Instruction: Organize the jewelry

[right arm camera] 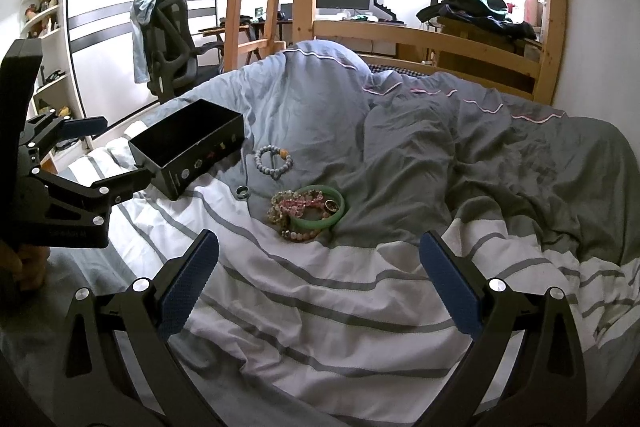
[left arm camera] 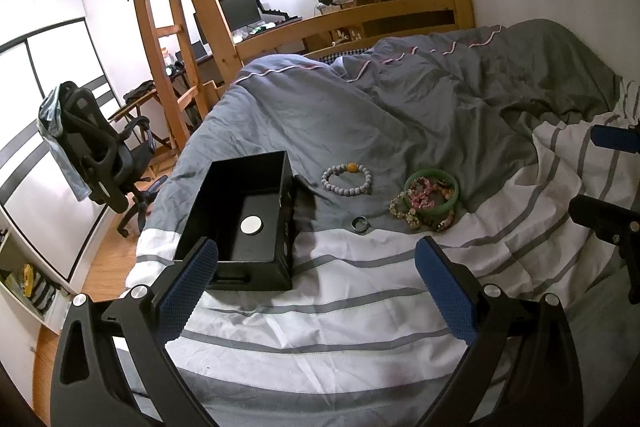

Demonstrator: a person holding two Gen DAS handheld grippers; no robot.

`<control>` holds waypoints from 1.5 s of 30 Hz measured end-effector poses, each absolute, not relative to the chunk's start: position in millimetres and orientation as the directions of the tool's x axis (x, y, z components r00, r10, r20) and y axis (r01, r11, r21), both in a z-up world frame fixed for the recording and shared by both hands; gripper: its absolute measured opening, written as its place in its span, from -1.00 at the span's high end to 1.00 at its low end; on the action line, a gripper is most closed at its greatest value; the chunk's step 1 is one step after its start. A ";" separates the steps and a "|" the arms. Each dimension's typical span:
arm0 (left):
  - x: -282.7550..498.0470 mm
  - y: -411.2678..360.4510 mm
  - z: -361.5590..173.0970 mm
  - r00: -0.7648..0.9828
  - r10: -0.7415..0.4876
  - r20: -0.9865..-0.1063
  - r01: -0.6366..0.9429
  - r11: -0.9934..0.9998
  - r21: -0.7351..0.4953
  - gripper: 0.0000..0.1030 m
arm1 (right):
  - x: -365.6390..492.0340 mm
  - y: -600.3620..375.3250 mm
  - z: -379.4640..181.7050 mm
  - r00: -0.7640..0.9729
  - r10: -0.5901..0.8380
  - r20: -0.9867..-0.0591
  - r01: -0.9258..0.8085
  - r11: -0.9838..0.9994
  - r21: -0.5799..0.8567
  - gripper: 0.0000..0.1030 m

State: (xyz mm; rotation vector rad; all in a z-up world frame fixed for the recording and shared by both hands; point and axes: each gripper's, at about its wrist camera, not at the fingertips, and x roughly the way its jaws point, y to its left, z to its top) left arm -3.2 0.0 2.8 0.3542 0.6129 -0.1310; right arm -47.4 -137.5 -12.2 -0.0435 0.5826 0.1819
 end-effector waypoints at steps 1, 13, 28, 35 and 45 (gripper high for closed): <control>-2.6 0.4 1.7 0.811 -0.015 -0.585 0.224 0.932 0.287 -0.89 | -47.8 -137.8 -12.1 0.820 0.159 -0.551 -0.183 0.983 0.010 -0.92; -4.2 -1.9 -4.4 0.808 -0.012 -0.588 0.226 0.930 0.291 -0.89 | -47.8 -135.6 -15.7 0.816 0.158 -0.556 -0.188 0.982 0.002 -0.92; -4.0 -2.4 -5.3 0.808 -0.010 -0.590 0.226 0.929 0.293 -0.89 | -47.6 -135.4 -15.1 0.816 0.158 -0.557 -0.188 0.982 0.003 -0.92; -3.6 -3.0 -3.4 0.807 -0.009 -0.591 0.225 0.929 0.294 -0.89 | -47.5 -135.2 -14.7 0.815 0.157 -0.557 -0.188 0.982 0.002 -0.92; -3.4 -3.4 -3.5 0.806 -0.008 -0.592 0.226 0.928 0.295 -0.89 | -47.2 -135.1 -14.2 0.815 0.156 -0.558 -0.187 0.982 0.002 -0.93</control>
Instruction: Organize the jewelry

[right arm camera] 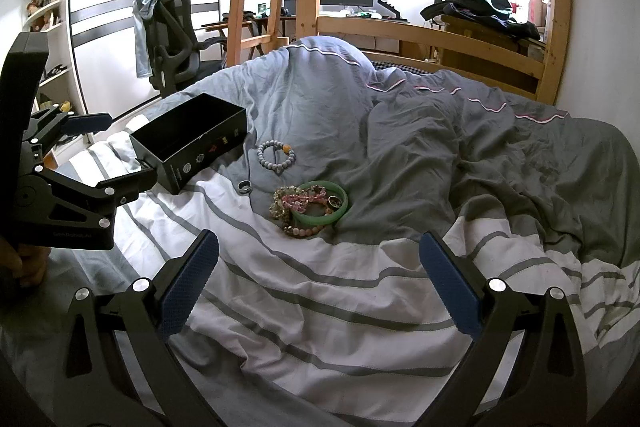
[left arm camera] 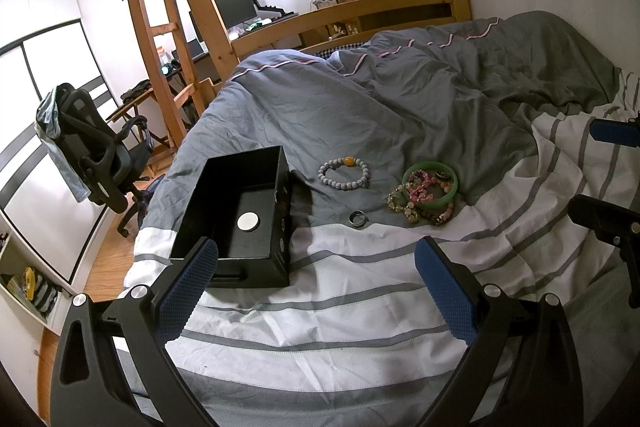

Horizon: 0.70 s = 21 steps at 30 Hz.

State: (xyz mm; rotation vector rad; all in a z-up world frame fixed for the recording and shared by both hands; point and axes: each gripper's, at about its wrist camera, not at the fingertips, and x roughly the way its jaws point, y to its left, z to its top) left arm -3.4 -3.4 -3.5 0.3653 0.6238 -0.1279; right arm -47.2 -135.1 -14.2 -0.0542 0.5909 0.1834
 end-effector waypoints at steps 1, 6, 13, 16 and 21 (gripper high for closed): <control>-3.4 -3.4 -3.2 0.806 -0.008 -0.592 0.226 0.928 0.295 -0.89 | -47.3 -135.1 -14.8 0.814 0.156 -0.559 -0.187 0.982 0.002 -0.93; -3.3 -3.8 -3.9 0.805 -0.008 -0.593 0.227 0.928 0.295 -0.89 | -47.1 -135.0 -14.1 0.814 0.156 -0.559 -0.188 0.982 0.001 -0.92; -0.3 -9.3 -13.9 0.808 -0.019 -0.589 0.236 0.927 0.293 -0.89 | -42.5 -130.8 -20.8 0.814 0.161 -0.558 -0.195 0.981 -0.001 -0.92; 9.3 -17.5 -19.4 0.809 -0.023 -0.587 0.245 0.921 0.301 -0.89 | -34.0 -128.5 -25.4 0.810 0.160 -0.563 -0.195 0.981 -0.001 -0.92; 32.0 -30.8 -24.9 0.797 -0.048 -0.603 0.277 0.915 0.293 -0.89 | -14.1 -133.4 -32.2 0.792 0.177 -0.585 -0.188 0.981 0.042 -0.89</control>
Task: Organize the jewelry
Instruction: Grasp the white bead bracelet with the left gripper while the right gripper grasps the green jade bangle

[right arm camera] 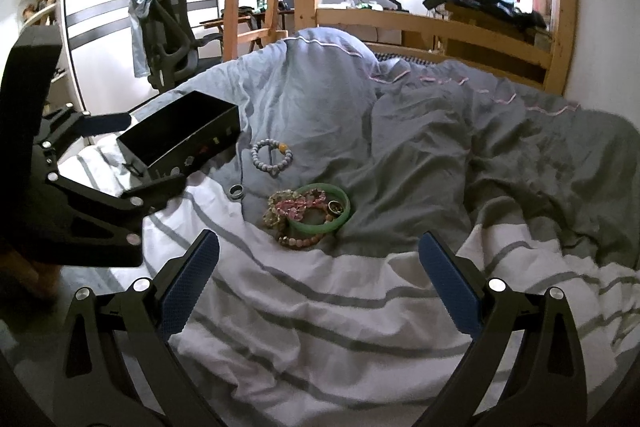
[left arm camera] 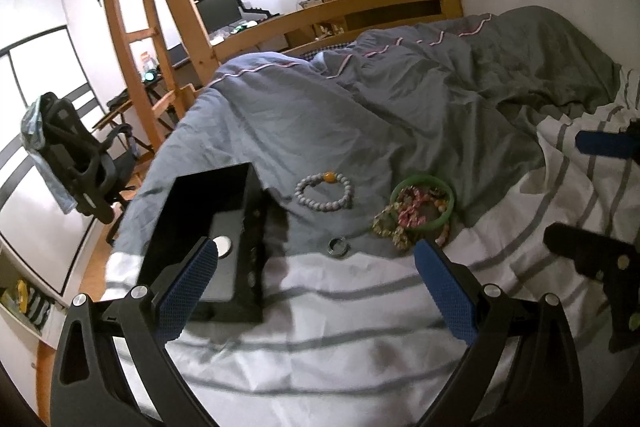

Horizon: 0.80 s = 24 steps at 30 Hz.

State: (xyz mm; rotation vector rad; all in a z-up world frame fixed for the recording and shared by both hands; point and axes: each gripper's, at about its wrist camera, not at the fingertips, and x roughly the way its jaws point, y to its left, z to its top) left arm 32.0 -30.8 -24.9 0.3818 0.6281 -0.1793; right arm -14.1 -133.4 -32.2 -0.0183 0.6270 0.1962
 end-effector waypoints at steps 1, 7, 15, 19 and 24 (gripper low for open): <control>37.8 -33.3 -25.0 0.794 -0.055 -0.605 0.282 0.915 0.287 -0.89 | -8.1 -136.2 -33.6 0.784 0.191 -0.590 -0.188 0.980 0.067 -0.79; 72.6 -46.7 -33.4 0.765 -0.096 -0.636 0.322 0.913 0.250 -0.78 | 25.0 -146.2 -49.4 0.731 0.269 -0.628 -0.193 0.963 0.188 -0.28; 144.2 -50.8 -60.6 0.714 -0.061 -0.697 0.286 0.934 0.212 -0.47 | 70.6 -144.6 -89.5 0.619 0.392 -0.681 -0.196 0.916 0.349 -0.10; 173.7 -45.3 -83.8 0.651 -0.057 -0.757 0.269 0.950 0.160 -0.07 | 95.2 -141.3 -108.9 0.588 0.409 -0.698 -0.184 0.908 0.377 0.07; 184.4 -50.4 -103.9 0.617 -0.072 -0.783 0.301 0.942 0.151 0.45 | 121.8 -141.7 -130.2 0.559 0.422 -0.714 -0.142 0.897 0.419 0.27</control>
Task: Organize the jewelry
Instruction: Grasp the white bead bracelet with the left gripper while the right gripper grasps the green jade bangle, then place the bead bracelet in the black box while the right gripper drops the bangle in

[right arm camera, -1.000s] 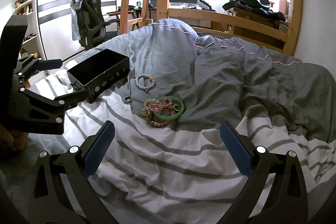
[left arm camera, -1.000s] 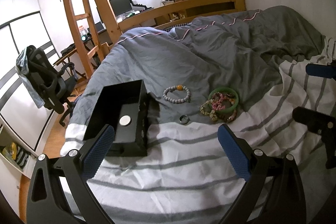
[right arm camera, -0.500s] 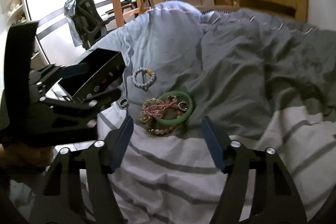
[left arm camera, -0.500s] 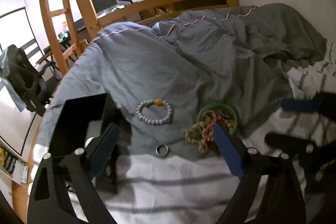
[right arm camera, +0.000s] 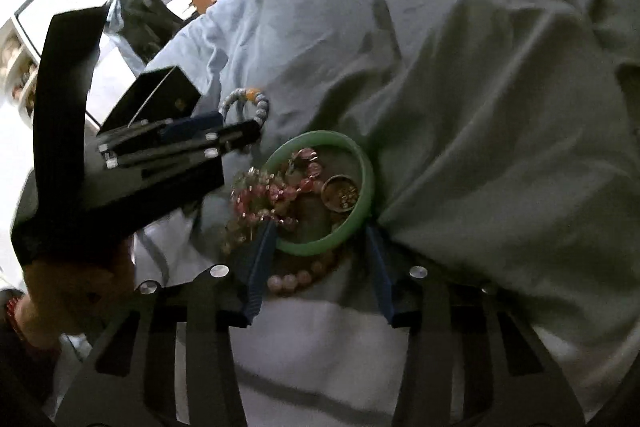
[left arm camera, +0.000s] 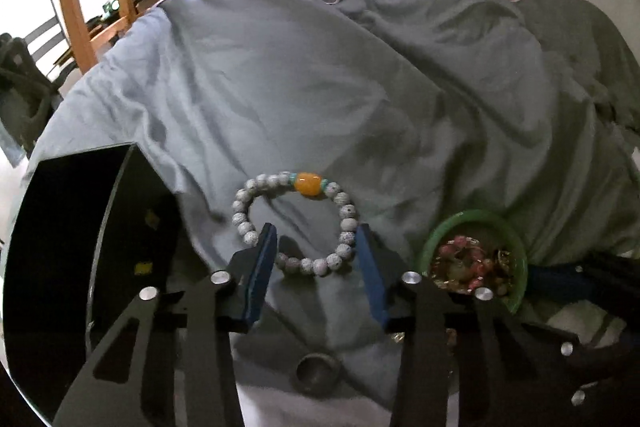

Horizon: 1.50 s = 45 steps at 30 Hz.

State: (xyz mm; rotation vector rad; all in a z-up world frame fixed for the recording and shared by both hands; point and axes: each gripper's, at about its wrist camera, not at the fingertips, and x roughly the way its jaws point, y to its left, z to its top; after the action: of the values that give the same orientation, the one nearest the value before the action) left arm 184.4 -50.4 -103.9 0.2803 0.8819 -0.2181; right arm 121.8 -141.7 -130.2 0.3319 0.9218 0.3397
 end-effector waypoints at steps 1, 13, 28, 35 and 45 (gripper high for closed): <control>183.7 -52.7 -105.3 0.608 -0.080 -0.790 0.314 0.938 0.146 0.54 | 124.4 -142.8 -130.0 0.566 0.412 -0.715 -0.130 0.900 0.416 0.46; 177.2 -51.4 -83.8 0.590 -0.220 -0.777 0.367 0.930 0.015 0.84 | 125.4 -160.3 -106.0 0.649 0.405 -0.644 -0.110 0.887 0.448 0.80; 118.8 -35.9 -23.1 0.634 -0.303 -0.711 0.383 0.922 -0.051 0.84 | 78.8 -167.0 -39.8 0.750 0.301 -0.589 -0.101 0.932 0.348 0.80; 98.8 -18.3 2.1 0.662 -0.325 -0.676 0.378 0.923 -0.073 0.84 | 59.9 -155.0 -18.7 0.762 0.254 -0.595 -0.108 0.957 0.270 0.80; 96.2 33.3 35.6 0.707 -0.308 -0.637 0.305 0.945 -0.118 0.84 | 64.5 -131.4 9.2 0.779 0.222 -0.586 -0.121 0.971 0.208 0.80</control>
State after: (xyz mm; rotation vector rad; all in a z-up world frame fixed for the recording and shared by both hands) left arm 96.2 33.3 35.6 -0.0036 0.7085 -0.3407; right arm 64.5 -131.4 9.2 0.1626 0.6521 0.1863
